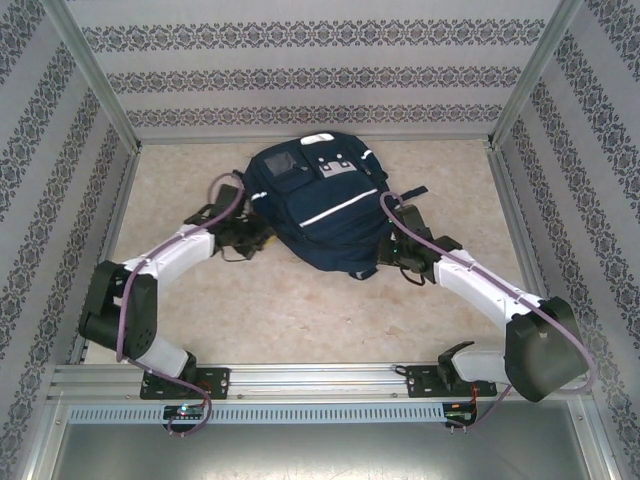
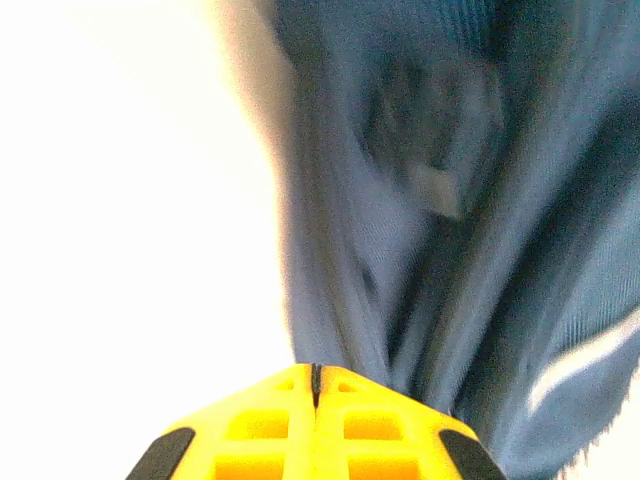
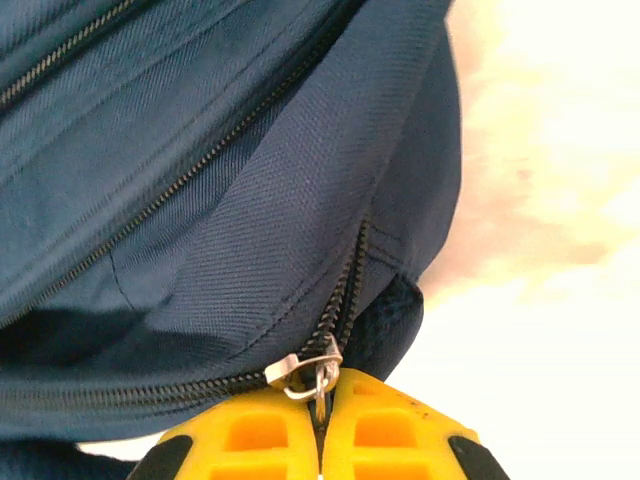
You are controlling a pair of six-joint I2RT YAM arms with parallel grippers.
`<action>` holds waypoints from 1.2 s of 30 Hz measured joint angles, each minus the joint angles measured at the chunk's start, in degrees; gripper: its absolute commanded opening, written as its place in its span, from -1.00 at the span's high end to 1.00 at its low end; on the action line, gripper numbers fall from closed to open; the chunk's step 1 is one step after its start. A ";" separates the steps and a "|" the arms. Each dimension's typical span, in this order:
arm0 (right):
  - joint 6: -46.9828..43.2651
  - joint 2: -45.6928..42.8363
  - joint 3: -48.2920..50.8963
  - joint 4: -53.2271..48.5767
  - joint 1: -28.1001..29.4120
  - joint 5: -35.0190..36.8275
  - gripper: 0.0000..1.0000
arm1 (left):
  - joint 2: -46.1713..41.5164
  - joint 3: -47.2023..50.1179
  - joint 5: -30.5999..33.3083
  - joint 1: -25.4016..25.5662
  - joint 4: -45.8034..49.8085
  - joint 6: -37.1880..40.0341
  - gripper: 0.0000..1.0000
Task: Pack the student bag
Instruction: Zip the student bag at the center of the table.
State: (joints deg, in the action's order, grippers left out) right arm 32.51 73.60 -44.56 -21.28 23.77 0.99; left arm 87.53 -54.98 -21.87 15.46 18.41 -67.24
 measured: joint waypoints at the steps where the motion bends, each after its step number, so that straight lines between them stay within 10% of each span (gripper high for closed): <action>1: -0.07 -0.13 0.00 -0.31 -0.68 0.48 1.00 | 0.02 -0.02 0.37 -1.64 1.16 0.83 1.00; 7: 0.22 0.42 -0.81 -1.60 3.34 1.95 1.00 | 2.56 -5.07 -1.75 2.25 5.57 2.78 -0.25; 16: 1.31 4.98 -5.46 -2.14 9.88 2.14 1.00 | 10.19 -15.02 -9.88 19.85 -1.44 -6.99 -0.68; 36: 2.29 5.68 -6.10 -2.54 11.67 3.26 1.00 | 16.26 -17.38 -10.03 21.73 -3.54 -13.20 -0.55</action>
State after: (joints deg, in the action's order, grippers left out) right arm 34.81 79.29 -50.65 -23.81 35.44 4.25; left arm 103.79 -72.36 -31.90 37.19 14.87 -80.44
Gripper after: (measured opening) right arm 0.071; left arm 0.788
